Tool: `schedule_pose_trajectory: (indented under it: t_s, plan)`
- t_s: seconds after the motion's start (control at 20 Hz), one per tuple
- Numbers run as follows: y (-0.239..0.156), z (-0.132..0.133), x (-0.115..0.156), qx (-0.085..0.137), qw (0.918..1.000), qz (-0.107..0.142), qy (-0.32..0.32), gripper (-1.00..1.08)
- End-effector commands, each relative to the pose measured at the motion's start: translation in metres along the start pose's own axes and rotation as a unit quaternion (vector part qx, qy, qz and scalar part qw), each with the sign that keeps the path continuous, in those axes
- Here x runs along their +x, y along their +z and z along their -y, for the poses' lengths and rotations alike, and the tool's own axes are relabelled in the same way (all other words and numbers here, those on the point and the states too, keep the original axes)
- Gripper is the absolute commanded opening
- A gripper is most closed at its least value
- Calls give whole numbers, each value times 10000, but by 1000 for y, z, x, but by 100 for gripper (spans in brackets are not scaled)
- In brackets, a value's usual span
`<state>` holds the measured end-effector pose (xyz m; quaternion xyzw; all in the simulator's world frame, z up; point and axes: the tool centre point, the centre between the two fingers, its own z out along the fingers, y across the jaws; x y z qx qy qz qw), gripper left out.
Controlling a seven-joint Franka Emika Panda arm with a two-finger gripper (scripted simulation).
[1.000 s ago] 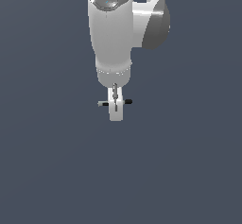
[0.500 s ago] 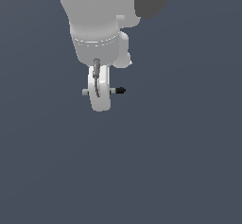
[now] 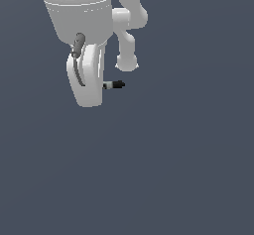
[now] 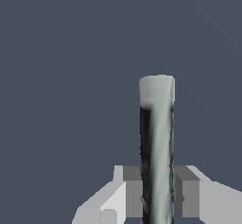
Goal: Pick up the object and move it to a goal position.
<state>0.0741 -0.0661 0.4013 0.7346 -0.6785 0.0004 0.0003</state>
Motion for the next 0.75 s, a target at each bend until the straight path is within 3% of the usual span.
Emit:
schedule_pose_trajectory:
  t_s: [0.0,0.7]
  plan:
    - [-8,3,3,-2,10000,1,-3,-100]
    - [-24,9,9,-1,10000,5,-2,-100]
